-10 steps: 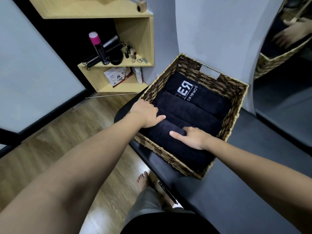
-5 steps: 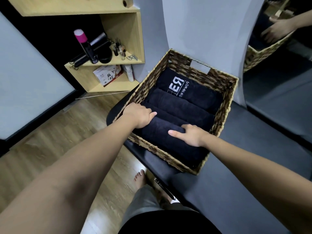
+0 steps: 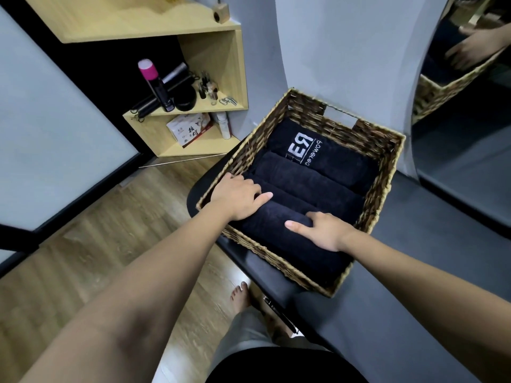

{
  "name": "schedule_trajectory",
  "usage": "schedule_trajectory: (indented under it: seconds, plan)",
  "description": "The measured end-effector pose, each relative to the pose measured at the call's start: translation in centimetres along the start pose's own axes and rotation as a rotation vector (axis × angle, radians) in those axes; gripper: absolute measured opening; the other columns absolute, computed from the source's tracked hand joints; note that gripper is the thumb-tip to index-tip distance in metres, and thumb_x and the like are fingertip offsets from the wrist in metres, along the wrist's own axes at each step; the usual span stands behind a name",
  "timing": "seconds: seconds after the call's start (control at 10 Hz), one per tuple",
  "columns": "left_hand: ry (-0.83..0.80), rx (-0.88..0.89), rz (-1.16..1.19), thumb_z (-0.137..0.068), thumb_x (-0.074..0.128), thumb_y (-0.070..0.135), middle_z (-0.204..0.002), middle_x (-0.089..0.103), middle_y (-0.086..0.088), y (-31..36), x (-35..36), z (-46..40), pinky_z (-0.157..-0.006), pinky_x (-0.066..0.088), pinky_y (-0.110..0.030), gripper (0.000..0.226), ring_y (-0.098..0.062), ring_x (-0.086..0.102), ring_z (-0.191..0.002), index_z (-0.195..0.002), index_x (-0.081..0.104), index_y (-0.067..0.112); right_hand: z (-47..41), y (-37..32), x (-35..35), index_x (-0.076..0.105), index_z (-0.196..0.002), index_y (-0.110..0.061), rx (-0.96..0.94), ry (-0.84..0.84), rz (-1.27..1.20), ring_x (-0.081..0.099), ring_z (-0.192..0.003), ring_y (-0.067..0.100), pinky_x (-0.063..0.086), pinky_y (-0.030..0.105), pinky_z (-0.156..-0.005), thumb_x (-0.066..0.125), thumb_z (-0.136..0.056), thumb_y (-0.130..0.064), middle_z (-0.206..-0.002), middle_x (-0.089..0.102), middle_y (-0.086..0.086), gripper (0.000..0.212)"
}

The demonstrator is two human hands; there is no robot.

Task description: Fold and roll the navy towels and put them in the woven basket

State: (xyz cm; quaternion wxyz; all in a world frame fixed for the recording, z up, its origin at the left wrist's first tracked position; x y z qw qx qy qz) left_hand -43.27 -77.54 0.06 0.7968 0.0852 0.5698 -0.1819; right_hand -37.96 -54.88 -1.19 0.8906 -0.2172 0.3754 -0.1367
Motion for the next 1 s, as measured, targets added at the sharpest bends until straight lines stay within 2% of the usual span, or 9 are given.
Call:
schedule_trajectory:
  seconds: [0.3,0.5,0.7,0.9,1.0]
  plan:
    - [0.007,-0.001,0.015,-0.101,0.013,0.064,-0.125,0.067,0.003,0.2,-0.4,0.1,-0.103,0.036,-0.043,0.066,-0.021,0.057,-0.118,-0.122,0.066,0.03,0.5,0.0,-0.3,0.061,-0.119,-0.03,0.028,0.047,0.063,0.062,-0.105,0.019,0.052,0.041,-0.094,0.023,-0.063,-0.105,-0.117,0.065,-0.005,0.1]
    - [-0.009,-0.068,0.072,-0.102,0.018,0.063,-0.123,0.067,0.003,0.4,-1.0,-0.1,-0.102,0.037,-0.043,0.06,-0.021,0.059,-0.116,-0.12,0.064,0.029,1.2,-0.2,-0.7,0.06,-0.109,-0.028,0.009,0.192,0.215,0.064,-0.101,0.023,0.053,0.042,-0.084,0.014,-0.078,-0.094,-0.11,0.067,-0.003,0.086]
    - [0.046,-0.087,0.241,-0.103,0.028,0.06,-0.125,0.064,0.001,1.7,-2.6,-0.3,-0.096,0.043,-0.043,0.051,-0.024,0.06,-0.115,-0.126,0.059,0.026,2.0,-0.3,-2.0,0.057,-0.096,-0.028,-0.011,0.231,0.261,0.063,-0.098,0.021,0.047,0.038,-0.072,0.019,-0.089,-0.083,-0.103,0.066,-0.005,0.068]
    - [0.116,-0.024,0.263,-0.103,0.03,0.058,-0.132,0.061,0.0,4.7,-5.9,-0.2,-0.099,0.044,-0.043,0.051,-0.024,0.058,-0.12,-0.133,0.055,0.025,3.5,-0.3,-3.9,0.055,-0.087,-0.028,-0.014,0.309,0.236,0.061,-0.093,0.019,0.05,0.039,-0.075,0.024,-0.094,-0.076,-0.098,0.063,-0.007,0.058]
    - [0.175,0.012,0.267,-0.103,0.029,0.059,-0.133,0.06,0.0,6.1,-8.0,-0.6,-0.099,0.045,-0.045,0.053,-0.025,0.057,-0.12,-0.135,0.055,0.025,4.2,-0.6,-5.6,0.055,-0.084,-0.027,-0.045,0.398,0.156,0.061,-0.087,0.018,0.052,0.041,-0.078,0.026,-0.096,-0.073,-0.089,0.061,-0.01,0.056]
Point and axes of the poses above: each hand's wrist, its own z-axis away from the middle knuckle, its own x-axis out of the palm, y = z × x, the point moved 4 cm from there along -z, towards the middle knuckle
